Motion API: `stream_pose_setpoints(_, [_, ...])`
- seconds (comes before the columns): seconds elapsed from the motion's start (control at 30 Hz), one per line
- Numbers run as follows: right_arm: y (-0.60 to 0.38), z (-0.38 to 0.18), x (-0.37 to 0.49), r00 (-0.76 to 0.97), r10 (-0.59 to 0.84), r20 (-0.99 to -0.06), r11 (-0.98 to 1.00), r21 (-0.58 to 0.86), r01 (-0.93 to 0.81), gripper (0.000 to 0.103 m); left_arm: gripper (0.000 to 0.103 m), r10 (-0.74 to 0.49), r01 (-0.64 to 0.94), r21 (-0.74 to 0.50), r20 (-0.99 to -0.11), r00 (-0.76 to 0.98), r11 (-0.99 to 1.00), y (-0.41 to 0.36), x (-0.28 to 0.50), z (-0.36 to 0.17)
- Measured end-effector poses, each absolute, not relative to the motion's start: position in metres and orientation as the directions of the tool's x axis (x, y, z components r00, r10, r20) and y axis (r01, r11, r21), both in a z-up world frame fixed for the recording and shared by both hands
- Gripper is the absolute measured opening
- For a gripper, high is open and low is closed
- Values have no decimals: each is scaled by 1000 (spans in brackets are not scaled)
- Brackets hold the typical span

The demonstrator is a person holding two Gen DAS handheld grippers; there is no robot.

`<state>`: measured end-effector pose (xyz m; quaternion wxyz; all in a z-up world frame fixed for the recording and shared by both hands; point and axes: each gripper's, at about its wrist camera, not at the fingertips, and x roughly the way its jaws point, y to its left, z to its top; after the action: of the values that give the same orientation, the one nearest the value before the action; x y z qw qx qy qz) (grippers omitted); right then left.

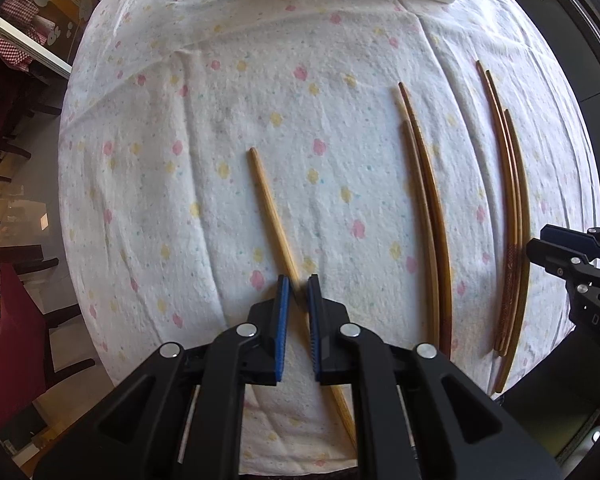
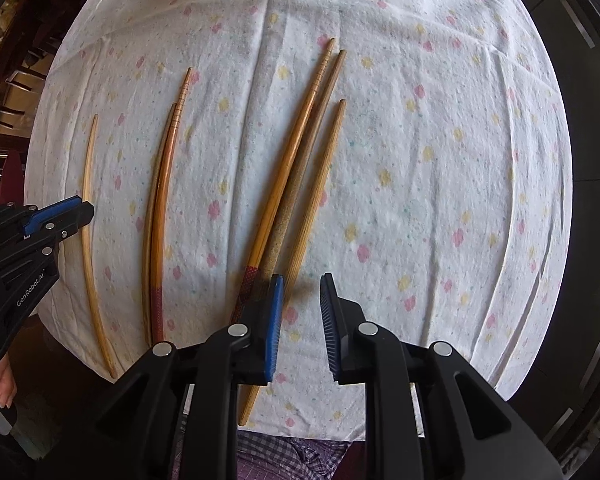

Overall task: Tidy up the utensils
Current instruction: 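Grasp a wooden chopstick with the left gripper while the right gripper grasps another chopstick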

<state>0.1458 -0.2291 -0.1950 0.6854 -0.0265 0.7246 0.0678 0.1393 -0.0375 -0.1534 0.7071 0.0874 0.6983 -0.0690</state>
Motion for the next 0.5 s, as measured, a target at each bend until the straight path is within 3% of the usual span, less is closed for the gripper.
stream_pose_setpoints(0.07, [-222, -195, 146, -59, 53, -997, 988, 61, -140, 18, 9, 24, 220, 26, -1000, 14, 975, -37, 139, -153])
stream_pose_setpoints(0.1, [-216, -197, 145, -62, 53, -997, 987, 61, -149, 12, 9, 25, 219, 27, -1000, 12, 975, -37, 139, -153])
stream_pose_setpoints(0.2, [-199, -201, 143, -69, 25, -997, 985, 37, -168, 12, 9, 26, 216, 26, -1000, 7, 976, -38, 140, -154])
stream_pose_setpoints(0.37, [-211, -209, 151, -137, 114, -984, 989, 125, -74, 10, 9, 21, 218, 22, -1000, 6, 976, -39, 140, -153])
stream_pose_setpoints(0.43, [-202, -208, 150, -127, 87, -988, 991, 99, -90, 10, 9, 17, 220, 18, -1000, 6, 975, -38, 141, -153])
stream_pose_setpoints(0.5, [-191, -208, 146, -107, 50, -993, 991, 63, -121, 18, 9, 15, 216, 15, -1000, 4, 976, -37, 141, -153])
